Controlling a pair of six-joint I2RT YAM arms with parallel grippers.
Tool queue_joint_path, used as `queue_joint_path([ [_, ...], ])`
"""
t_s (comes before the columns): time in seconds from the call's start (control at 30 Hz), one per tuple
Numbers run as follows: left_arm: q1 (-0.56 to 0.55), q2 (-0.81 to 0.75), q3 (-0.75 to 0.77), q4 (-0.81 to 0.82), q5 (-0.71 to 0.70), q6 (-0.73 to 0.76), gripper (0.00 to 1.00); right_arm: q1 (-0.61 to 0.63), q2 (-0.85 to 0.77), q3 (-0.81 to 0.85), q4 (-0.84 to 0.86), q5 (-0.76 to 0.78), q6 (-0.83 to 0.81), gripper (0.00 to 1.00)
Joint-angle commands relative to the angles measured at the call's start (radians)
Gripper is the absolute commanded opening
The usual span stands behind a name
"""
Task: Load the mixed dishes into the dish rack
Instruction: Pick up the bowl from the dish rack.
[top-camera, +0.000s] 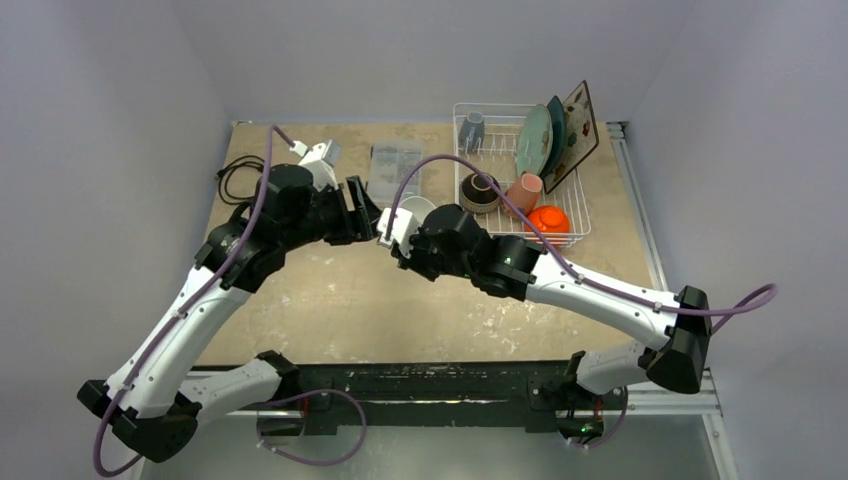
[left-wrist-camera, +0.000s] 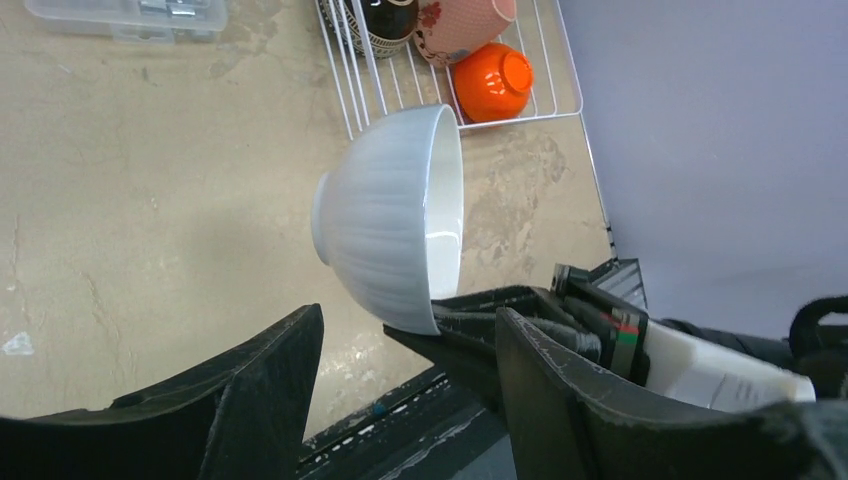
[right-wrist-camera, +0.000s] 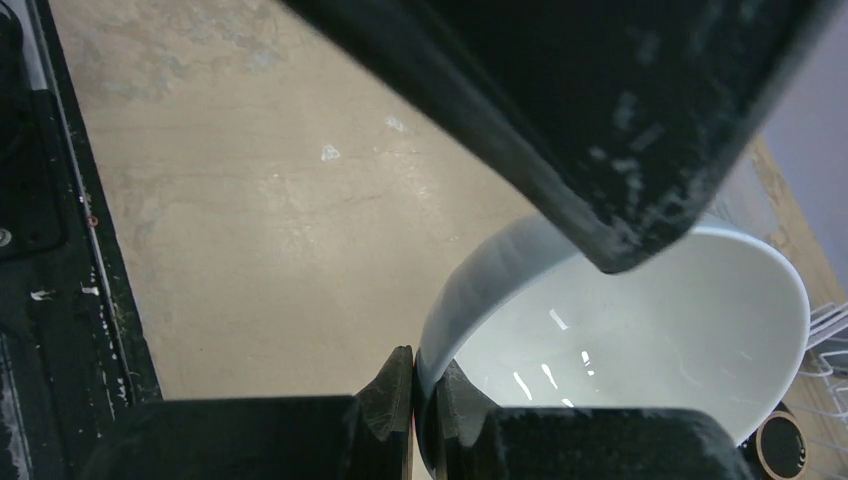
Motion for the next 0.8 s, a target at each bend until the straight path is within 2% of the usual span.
queue_joint_path([
  [0.0,-0.028,0.048,0.028,0.073,-0.119,0.047,0.63,0.039,-0.042,0.025,0.101,0.121,-0.060,0.00],
  [0.13,-0.022,0.078,0.040,0.085,-0.142,0.098,0.63,0.062,-0.069,-0.006,0.130,0.119,-0.081,0.00],
  [0.43,0.033,0.153,0.122,0.062,0.164,0.252,0.68,0.094,-0.111,-0.045,0.086,0.059,-0.205,0.00],
  [0.57,0.030,0.226,0.200,-0.049,0.241,0.339,0.68,0.101,-0.111,-0.039,0.064,0.056,-0.243,0.00],
  [0.77,-0.031,0.285,0.239,-0.182,0.115,0.453,0.57,0.145,-0.041,0.031,-0.024,0.152,-0.284,0.00],
])
